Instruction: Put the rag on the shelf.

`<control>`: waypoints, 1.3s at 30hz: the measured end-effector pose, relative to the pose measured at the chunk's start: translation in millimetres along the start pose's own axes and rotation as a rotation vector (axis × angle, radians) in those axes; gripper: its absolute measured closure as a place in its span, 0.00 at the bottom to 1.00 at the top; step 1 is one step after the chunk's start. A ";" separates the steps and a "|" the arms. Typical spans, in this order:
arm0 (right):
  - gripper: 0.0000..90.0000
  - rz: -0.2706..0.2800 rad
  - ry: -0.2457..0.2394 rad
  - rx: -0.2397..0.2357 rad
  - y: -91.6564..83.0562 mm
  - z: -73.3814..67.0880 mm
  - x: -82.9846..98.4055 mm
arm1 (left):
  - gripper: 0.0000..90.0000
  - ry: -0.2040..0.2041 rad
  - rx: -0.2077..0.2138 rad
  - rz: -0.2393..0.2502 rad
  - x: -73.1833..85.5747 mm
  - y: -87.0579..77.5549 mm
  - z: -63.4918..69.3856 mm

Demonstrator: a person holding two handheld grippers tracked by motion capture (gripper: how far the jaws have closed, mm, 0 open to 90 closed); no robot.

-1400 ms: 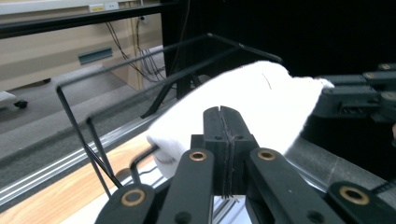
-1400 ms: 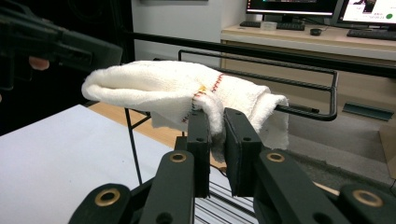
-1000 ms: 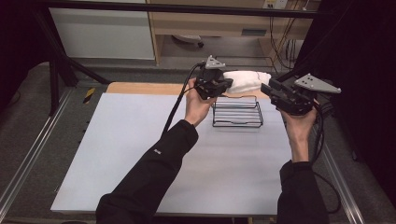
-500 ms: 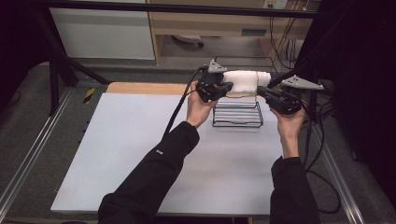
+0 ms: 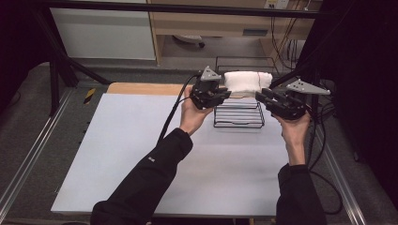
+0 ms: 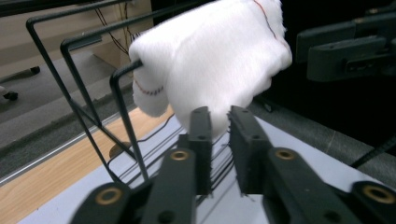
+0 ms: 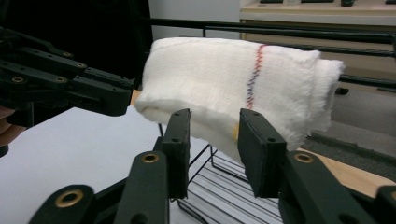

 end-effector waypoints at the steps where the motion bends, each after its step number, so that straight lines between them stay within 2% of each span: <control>1: 0.61 -0.002 0.000 -0.001 -1.0 -2.1 1.1 | 0.78 0.007 -0.001 -0.008 3.7 -3.3 0.5; 4: 0.50 -0.010 0.002 -0.019 -2.3 -8.5 6.3 | 0.66 0.020 0.010 -0.028 16.8 -13.8 3.2; 6: 0.41 -0.022 0.000 -0.024 -1.9 -12.2 12.5 | 0.59 0.039 -0.004 -0.043 27.6 -21.5 4.1; 8: 0.35 -0.035 0.009 -0.040 -1.2 -15.3 19.4 | 0.51 0.040 -0.009 -0.062 40.7 -29.2 4.7; 15: 0.15 -0.082 0.036 -0.069 4.3 -22.6 48.0 | 0.33 -0.006 -0.005 -0.105 90.6 -59.4 2.4; 17: 0.10 -0.096 0.058 -0.085 6.4 -24.8 56.0 | 0.28 -0.011 -0.006 -0.121 105.6 -68.5 1.8; 19: 0.08 -0.103 0.071 -0.091 7.5 -26.7 63.8 | 0.24 -0.017 -0.011 -0.138 121.0 -78.2 1.1; 24: 0.04 -0.156 0.057 -0.109 10.1 -31.8 85.4 | 0.17 -0.042 -0.019 -0.160 156.9 -103.6 -0.3; 30: 0.00 -0.166 0.070 -0.122 11.0 -35.5 107.5 | 0.08 -0.092 -0.037 -0.161 193.8 -132.4 -3.4; 33: 0.00 -0.182 0.054 -0.127 10.3 -36.3 120.4 | 0.07 -0.103 -0.043 -0.162 211.7 -145.3 -4.1; 39: 0.00 -0.233 0.061 -0.138 8.1 -33.5 149.9 | 0.07 -0.129 -0.073 -0.175 244.6 -164.7 -4.4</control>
Point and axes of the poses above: each handheld gripper's, and its own axes: y roughly forward along the jaws, x roughly out of its underside, z roughly to its right, the point moved 8 cm from there along y, roughly forward along the jaws, and after that the axes turned 15 degrees about y, right-handed, at the moved point
